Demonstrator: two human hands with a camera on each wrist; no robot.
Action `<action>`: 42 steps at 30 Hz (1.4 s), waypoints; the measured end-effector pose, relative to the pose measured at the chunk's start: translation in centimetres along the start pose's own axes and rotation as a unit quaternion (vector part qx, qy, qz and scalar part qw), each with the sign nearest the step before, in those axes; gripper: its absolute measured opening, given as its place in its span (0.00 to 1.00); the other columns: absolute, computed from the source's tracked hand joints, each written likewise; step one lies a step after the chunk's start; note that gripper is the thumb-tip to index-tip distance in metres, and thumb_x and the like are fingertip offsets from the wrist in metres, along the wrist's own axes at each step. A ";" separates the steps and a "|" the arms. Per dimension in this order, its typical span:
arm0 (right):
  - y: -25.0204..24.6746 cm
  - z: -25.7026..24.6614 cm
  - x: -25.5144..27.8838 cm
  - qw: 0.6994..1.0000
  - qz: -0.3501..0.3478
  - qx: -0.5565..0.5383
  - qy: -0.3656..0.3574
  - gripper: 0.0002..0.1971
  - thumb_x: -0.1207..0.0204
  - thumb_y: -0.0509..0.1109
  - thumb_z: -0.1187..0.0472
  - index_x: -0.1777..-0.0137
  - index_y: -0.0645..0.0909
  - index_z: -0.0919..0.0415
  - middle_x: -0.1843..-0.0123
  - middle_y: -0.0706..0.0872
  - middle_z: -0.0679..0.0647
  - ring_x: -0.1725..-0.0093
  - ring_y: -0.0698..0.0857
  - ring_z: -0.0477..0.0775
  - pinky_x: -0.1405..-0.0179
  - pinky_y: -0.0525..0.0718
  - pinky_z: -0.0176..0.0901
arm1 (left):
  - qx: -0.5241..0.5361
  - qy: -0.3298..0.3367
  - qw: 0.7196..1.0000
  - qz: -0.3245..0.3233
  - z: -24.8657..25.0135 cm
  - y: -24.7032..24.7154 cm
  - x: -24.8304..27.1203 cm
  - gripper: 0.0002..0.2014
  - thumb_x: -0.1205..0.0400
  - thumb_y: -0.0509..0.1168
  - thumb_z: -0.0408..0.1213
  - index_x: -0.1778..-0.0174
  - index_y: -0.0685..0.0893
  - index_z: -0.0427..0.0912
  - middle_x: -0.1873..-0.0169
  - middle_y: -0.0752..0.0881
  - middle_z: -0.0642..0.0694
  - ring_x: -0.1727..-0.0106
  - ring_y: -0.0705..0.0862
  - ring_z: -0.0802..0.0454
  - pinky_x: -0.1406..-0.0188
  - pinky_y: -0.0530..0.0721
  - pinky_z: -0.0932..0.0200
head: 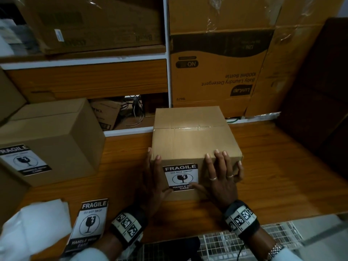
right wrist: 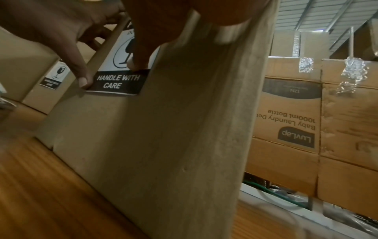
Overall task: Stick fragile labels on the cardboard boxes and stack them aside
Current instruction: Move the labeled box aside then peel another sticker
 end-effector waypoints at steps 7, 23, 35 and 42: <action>0.5 0.7 0.2 0.997 0.012 0.029 -0.074 0.70 0.41 0.71 0.19 0.09 0.40 0.55 0.08 0.38 0.63 0.09 0.41 0.63 0.16 0.39 0.70 | -0.004 0.008 1.000 0.004 -0.3 -0.4 0.0 0.81 0.49 0.91 0.51 0.10 0.39 0.46 0.11 0.49 0.35 0.14 0.55 0.38 0.33 0.75 0.46; -2.0 -0.8 -3.0 0.992 0.035 -0.080 0.087 0.41 0.34 0.68 0.20 0.26 0.75 0.43 0.27 0.72 0.57 0.29 0.73 0.62 0.34 0.63 0.62 | 0.072 0.084 0.990 0.088 0.6 -2.5 -2.4 0.47 0.32 0.84 0.52 0.24 0.67 0.38 0.21 0.70 0.38 0.19 0.70 0.33 0.30 0.80 0.28; -2.7 -1.8 -3.8 0.972 0.060 -0.165 0.157 0.27 0.25 0.68 0.29 0.35 0.80 0.46 0.32 0.76 0.57 0.30 0.74 0.64 0.36 0.74 0.73 | 0.087 0.005 0.988 0.129 2.7 -5.1 -3.8 0.28 0.27 0.78 0.50 0.37 0.83 0.34 0.45 0.89 0.39 0.34 0.87 0.36 0.52 0.93 0.40; -1.5 0.1 -1.6 0.997 -0.001 -0.058 0.041 0.51 0.35 0.75 0.24 0.16 0.64 0.46 0.21 0.68 0.60 0.22 0.68 0.64 0.26 0.60 0.66 | 0.080 0.055 0.991 0.090 1.1 -1.9 -2.2 0.51 0.37 0.81 0.57 0.23 0.67 0.38 0.23 0.71 0.36 0.17 0.66 0.33 0.21 0.73 0.37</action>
Point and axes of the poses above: each hand's wrist, its own x-axis away from the middle knuckle, its own y-axis out of the palm, z = x × y, the point moved 3 cm from there along -x, towards the middle knuckle
